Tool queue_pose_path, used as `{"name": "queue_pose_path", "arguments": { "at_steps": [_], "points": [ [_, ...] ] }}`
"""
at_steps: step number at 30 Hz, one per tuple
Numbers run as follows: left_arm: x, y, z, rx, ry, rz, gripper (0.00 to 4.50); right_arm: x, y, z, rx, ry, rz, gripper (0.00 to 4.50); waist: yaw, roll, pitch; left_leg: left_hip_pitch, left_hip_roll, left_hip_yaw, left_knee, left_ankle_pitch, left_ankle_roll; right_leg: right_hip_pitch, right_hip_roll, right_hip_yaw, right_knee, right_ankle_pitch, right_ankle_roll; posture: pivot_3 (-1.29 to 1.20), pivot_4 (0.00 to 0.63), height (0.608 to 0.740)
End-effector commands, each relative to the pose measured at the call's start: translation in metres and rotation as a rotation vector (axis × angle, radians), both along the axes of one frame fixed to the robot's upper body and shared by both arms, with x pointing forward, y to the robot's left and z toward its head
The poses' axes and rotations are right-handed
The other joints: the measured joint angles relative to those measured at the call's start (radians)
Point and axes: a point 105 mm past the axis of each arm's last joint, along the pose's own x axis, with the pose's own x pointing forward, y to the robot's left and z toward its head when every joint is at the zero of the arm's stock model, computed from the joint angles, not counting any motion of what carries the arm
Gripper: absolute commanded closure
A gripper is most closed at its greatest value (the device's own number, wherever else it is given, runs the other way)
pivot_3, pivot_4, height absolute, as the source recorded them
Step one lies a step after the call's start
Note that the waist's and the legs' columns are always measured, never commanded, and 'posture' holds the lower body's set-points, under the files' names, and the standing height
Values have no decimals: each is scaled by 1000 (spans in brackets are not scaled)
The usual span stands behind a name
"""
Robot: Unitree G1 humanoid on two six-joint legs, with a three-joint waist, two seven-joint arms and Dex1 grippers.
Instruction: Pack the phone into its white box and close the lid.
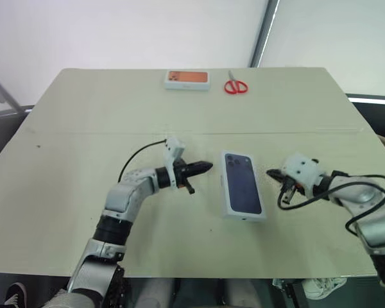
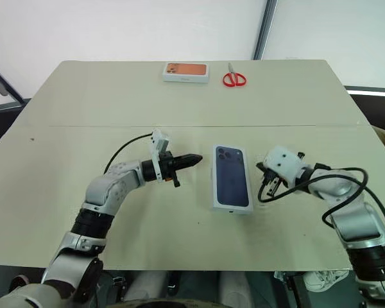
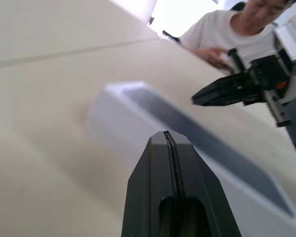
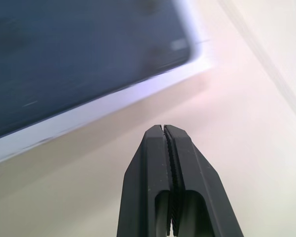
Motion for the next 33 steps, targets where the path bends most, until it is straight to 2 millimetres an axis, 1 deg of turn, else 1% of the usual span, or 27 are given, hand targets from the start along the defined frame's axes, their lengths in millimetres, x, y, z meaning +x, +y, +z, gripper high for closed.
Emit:
{"name": "queue_pose_path", "arguments": {
  "at_steps": [1,4,6,9,10,12,13,17,19,22,28,30,33],
  "points": [
    [-5,-22,19,-44,-44,-61,4500,-2,16,13,28,-39,54,4440,0,0,0,0,0,0,0,0,0,0,0,0,0,0,0,0,150,740],
    [-5,-32,21,-51,-45,-80,4500,-3,22,13,44,-34,69,4440,-2,0,0,0,0,0,0,0,0,0,0,0,0,0,0,0,150,740],
    [-8,-37,20,-55,-32,-97,4500,-4,25,17,62,-42,81,4440,-4,0,0,0,0,0,0,0,0,0,0,0,1,0,0,0,150,740],
    [-15,-43,5,-17,-16,-129,4500,-7,31,18,118,-25,90,4440,-3,0,0,0,0,0,0,0,0,-1,0,0,1,0,0,0,150,740],
    [-17,-43,-6,12,-5,-132,4500,-13,35,11,112,8,116,4440,-3,0,0,0,0,0,0,0,0,-1,0,0,1,0,0,0,150,740],
    [-20,-40,-20,53,3,-130,4500,-25,44,-2,108,69,160,4440,-1,0,0,0,0,0,0,0,0,0,0,0,1,0,0,0,150,740],
    [-20,-37,-25,63,18,-126,4500,-28,47,-6,112,81,168,4440,0,0,0,0,0,0,0,0,0,0,0,0,1,0,0,0,150,740],
    [-17,-23,-38,126,27,-99,4500,-29,48,-9,80,72,166,4440,-1,0,0,0,0,0,2,0,0,0,0,1,2,0,0,0,150,740],
    [-14,-18,-37,126,20,-87,4500,-24,44,-9,62,60,148,4440,-1,0,0,0,0,0,2,0,0,0,0,0,2,0,0,0,150,740],
    [-10,-17,-30,106,13,-74,4500,-15,36,-7,40,34,109,4440,1,0,0,0,0,0,2,0,0,-1,0,1,2,0,0,0,150,740],
    [-9,-16,-30,120,-4,-64,4500,-9,34,-4,32,5,101,4440,-1,0,0,0,0,0,2,0,0,-1,0,0,2,0,0,0,150,740],
    [-9,-22,-18,73,-9,-71,4500,-9,41,6,96,-6,112,4440,-1,0,0,0,0,0,2,0,0,-1,0,0,2,0,0,0,150,740],
    [2,-26,-3,17,-28,-27,4500,0,46,17,145,-45,95,4440,-1,0,0,0,0,0,2,0,0,-1,0,0,2,0,0,0,150,740]
  ]
}}
